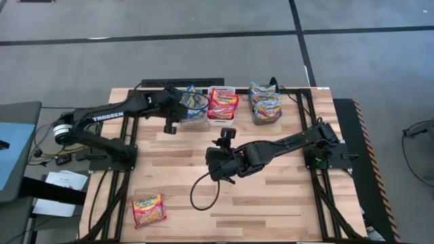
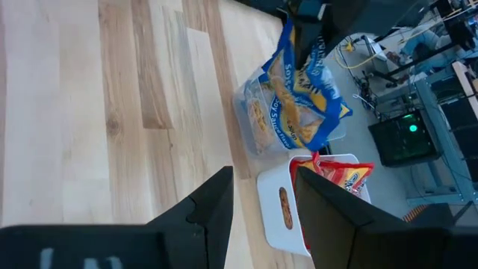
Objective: Sort Maruchan noodles
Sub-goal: Put the blue noodle pack into the transparent bin
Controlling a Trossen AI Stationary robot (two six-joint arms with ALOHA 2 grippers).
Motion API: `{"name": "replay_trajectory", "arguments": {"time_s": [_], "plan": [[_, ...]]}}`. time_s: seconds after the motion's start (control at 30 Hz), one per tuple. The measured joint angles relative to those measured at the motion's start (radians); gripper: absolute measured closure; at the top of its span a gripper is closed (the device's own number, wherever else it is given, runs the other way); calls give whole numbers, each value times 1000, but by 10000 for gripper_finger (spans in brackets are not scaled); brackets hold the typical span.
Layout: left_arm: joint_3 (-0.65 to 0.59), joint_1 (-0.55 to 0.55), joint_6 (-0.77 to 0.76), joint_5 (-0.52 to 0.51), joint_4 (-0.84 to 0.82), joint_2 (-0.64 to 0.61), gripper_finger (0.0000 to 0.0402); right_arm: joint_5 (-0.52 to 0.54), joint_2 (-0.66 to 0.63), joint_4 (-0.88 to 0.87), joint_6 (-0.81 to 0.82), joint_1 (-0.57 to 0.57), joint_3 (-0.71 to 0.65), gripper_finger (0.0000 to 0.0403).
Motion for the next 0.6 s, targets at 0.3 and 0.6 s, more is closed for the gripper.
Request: {"name": "replay_trajectory", "arguments": {"time_s": [0.3,0.6], "plan": [[0,0,-7,25,-6,40,351,-1,0,-23,38,0,0,237],[1,40,19,22,-44,64,351,-1,0,-22,64,0,0,237]]}}
